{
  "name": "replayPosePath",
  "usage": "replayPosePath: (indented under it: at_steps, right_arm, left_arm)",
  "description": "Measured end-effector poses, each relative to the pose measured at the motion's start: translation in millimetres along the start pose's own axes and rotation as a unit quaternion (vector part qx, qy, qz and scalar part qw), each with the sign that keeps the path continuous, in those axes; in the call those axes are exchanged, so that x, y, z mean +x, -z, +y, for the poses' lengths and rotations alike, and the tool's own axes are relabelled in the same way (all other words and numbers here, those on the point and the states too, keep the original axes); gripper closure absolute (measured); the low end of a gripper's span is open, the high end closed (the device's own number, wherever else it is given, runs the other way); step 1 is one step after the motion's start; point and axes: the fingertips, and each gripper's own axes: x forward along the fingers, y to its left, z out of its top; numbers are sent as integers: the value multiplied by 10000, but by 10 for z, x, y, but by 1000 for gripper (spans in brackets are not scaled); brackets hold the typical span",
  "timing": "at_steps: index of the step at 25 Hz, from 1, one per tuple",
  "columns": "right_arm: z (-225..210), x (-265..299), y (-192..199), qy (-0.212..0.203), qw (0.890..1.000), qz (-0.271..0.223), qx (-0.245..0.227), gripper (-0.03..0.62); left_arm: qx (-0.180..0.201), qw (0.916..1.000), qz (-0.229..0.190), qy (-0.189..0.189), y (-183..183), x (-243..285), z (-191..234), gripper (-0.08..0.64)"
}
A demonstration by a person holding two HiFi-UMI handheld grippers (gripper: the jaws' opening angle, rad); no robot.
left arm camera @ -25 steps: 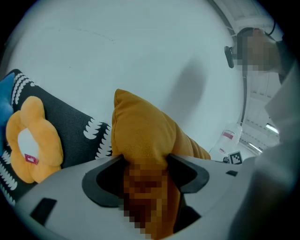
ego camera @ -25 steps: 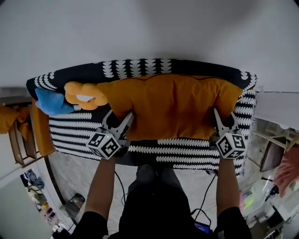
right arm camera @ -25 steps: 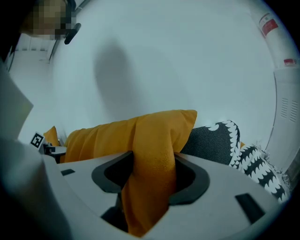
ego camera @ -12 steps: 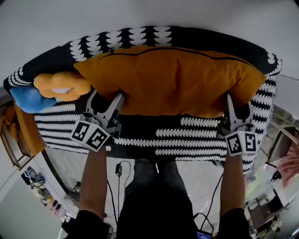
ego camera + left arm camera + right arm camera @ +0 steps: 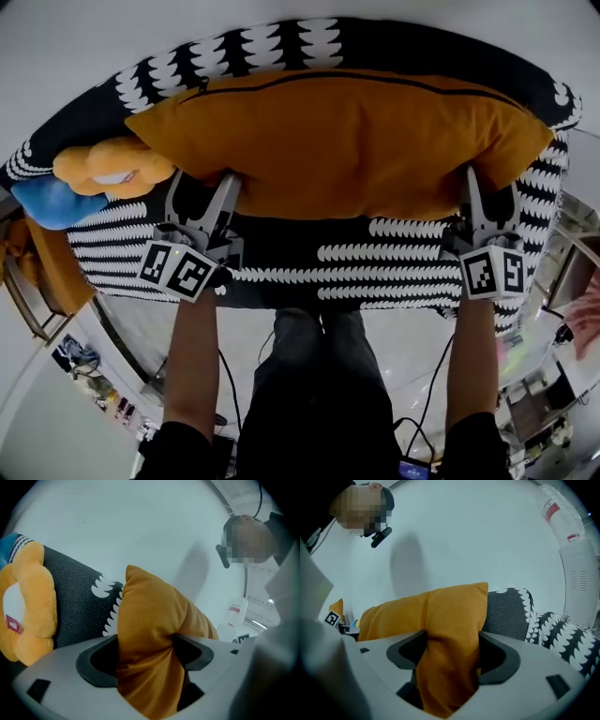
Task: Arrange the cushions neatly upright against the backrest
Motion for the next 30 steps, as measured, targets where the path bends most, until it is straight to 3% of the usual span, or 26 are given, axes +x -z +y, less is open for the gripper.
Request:
replayPosePath:
  at_steps: [6,12,16,20,23,27,30]
  right_arm:
    - [0,-258,-93,82,10000,45,-15,198]
    - [374,-727,-276,-226,9984,199,-483,201]
    - [679,-1417,-550,-364,9985,277,-314,242]
    - [1066,-1909,-906,-624,9979,51,-189,324]
    - [1365,-2172,-1122,-886,9960,-60,-48,333]
    - [1816,-2478,-1355,-1151,9927,-360,-7,360]
    - [2130,-2780,-1427,-1059,9925,-591,-161,406]
  left_arm:
    - [24,9997,-7,-263,-69,-303,10,175]
    - [132,9992,-283,-263,-251,-839,-236,175]
    - [57,9996,-188,-192,-357,-1477,-756,182]
    - [300,9994,-191,44,-634,-1975,-1194,279]
    - [473,9984,-264,173,-884,-2323,-1421,326]
    - [953,9942,-484,122,-1212,-2828,-1533,353]
    - [1172,9912,-600,135,-1307,-3207,-1513,365]
